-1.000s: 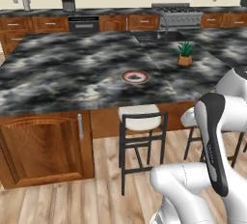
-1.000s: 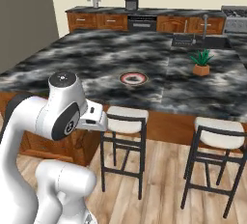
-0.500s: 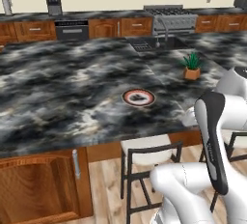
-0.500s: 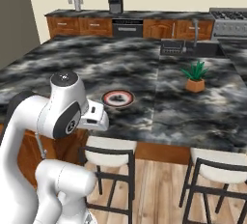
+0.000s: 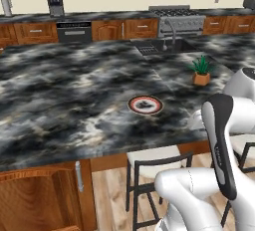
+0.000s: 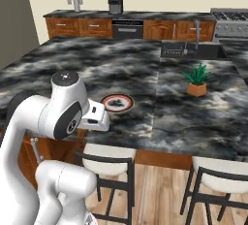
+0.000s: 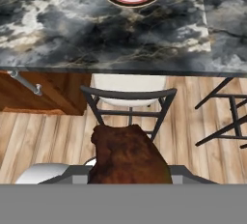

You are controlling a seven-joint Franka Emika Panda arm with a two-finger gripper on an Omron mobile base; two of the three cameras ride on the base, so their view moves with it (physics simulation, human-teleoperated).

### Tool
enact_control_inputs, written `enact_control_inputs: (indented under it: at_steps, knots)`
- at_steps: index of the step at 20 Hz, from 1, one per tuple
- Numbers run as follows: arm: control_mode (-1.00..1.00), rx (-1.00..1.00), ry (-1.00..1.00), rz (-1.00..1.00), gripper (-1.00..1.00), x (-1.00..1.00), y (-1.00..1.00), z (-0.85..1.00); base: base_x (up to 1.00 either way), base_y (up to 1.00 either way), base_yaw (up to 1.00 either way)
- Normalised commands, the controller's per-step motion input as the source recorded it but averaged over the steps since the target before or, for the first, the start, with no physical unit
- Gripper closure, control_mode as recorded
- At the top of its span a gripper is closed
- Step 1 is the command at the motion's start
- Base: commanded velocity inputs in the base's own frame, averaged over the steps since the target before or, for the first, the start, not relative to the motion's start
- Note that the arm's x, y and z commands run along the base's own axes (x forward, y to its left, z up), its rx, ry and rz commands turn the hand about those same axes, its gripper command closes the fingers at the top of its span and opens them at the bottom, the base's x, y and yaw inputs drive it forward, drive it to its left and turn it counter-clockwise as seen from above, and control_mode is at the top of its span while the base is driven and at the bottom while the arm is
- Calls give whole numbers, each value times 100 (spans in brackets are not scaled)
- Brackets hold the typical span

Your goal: Take the chicken drumstick from the fridge and place it on the digital scale on the counter by the fridge. Wait a few seconds for a reading, then move it to the plate on the dining counter.

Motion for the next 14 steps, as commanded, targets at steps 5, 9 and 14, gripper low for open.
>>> enact_control_inputs:
  at_steps: [5, 9, 14]
  knots:
    - [100, 0, 0, 0, 100, 0, 0, 0, 10, 5, 0]
    - [100, 0, 0, 0, 100, 0, 0, 0, 45, 19, 0]
    - [-100, 0, 2, 0, 100, 13, 5, 0, 39, 29, -1]
